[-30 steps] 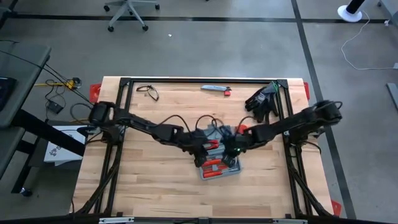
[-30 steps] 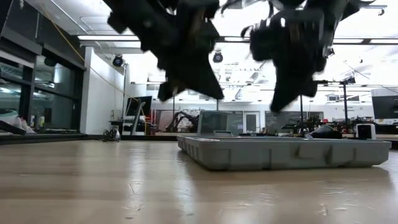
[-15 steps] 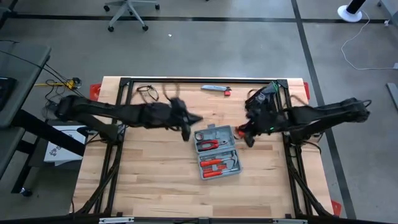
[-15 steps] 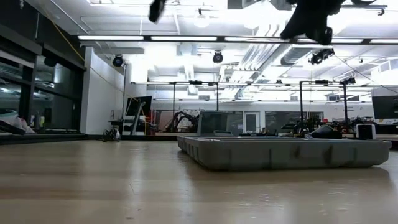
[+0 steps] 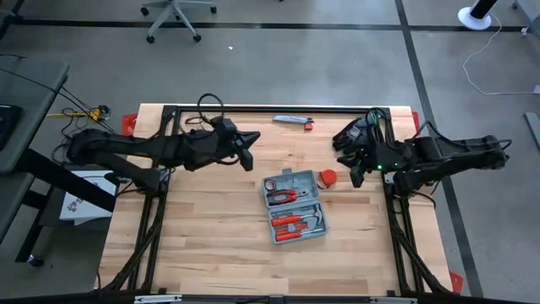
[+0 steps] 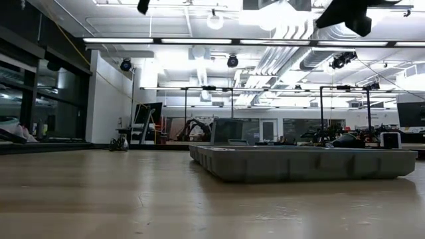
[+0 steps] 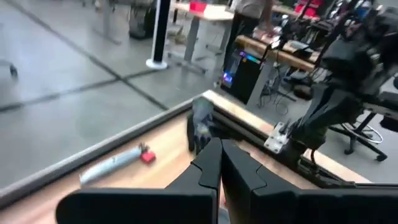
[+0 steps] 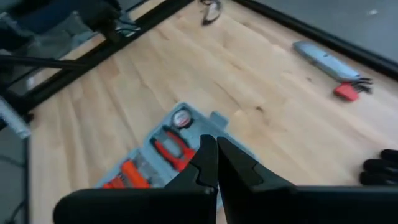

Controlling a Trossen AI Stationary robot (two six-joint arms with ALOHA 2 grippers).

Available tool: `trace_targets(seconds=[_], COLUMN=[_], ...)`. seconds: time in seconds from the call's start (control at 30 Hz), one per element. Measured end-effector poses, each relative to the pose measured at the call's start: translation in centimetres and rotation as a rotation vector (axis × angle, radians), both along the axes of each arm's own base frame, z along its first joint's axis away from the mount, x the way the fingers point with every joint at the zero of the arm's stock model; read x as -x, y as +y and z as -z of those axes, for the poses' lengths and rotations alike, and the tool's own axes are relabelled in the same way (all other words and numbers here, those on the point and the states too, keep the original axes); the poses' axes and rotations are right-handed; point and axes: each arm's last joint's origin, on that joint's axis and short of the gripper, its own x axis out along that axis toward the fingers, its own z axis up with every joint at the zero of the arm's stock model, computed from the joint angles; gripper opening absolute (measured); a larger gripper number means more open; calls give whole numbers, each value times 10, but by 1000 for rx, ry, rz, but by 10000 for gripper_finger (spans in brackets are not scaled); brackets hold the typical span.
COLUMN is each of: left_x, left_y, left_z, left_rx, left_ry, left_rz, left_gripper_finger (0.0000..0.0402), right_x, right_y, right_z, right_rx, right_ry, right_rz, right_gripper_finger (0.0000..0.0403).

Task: Prefit tool cases
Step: Put the orange hex key set into the gray prefit tool case

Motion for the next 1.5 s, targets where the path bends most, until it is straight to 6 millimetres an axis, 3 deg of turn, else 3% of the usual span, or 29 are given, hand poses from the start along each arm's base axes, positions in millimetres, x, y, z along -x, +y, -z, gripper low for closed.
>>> trace_targets(seconds=[0.17,0.33,0.53,0.67,0.9,1.1,1.27,1.5], left_x=[-10,-22,-38,-42,-36,-35,-34,-33], left_y=[3,14,38,50,56,56,57,58], left_z=[18,42,65,74,78,79,81,81], left_rx=[37,-19,-24,38,79,89,92,80], left_ry=[99,270,403,426,479,488,508,512], left_rz=[23,14,187,276,289,285,241,212], left_gripper_finger=[1,1,0,0,0,0,0,0], right_x=[-16,-47,-90,-106,-100,-86,-83,-87], right_y=[-6,-26,-77,-120,-189,-230,-249,-256], right_z=[7,27,60,82,125,155,164,182], right_rx=[31,33,-64,-139,-288,-345,-355,-384], right_ry=[35,127,176,157,180,199,126,140], right_rz=[81,178,205,231,317,433,449,464], right_gripper_finger=[0,0,0,0,0,0,0,0])
